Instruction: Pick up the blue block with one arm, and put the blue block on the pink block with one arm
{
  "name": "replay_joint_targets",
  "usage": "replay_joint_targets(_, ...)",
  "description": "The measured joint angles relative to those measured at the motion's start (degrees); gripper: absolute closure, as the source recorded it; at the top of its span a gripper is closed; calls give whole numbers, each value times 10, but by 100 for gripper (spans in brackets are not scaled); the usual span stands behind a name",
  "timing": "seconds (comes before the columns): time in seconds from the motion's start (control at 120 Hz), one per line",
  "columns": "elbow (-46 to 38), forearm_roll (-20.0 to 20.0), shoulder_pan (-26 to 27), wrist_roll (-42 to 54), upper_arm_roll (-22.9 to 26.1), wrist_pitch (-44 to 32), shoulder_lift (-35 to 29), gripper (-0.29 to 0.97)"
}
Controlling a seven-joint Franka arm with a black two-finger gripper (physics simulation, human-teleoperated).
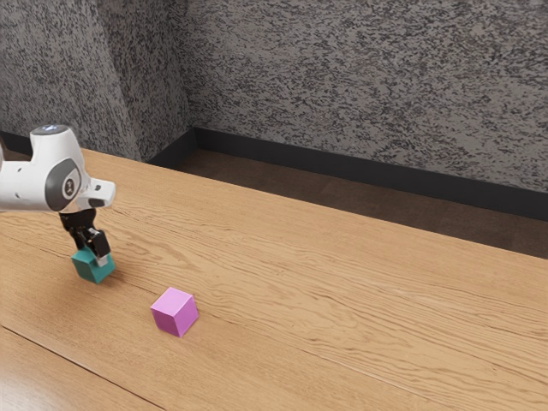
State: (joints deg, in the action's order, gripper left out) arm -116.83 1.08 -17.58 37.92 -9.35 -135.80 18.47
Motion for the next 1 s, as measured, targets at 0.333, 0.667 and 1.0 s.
replay_joint_targets(0.333, 0, -6, -9, 7, 3, -3, 8, 0)
replay_joint_targets(0.667, 11, -13, -17, 10, 13, -5, 26, 0)
replay_joint_targets(1.0, 18, -22, -28, 12, 24, -5, 38, 0)
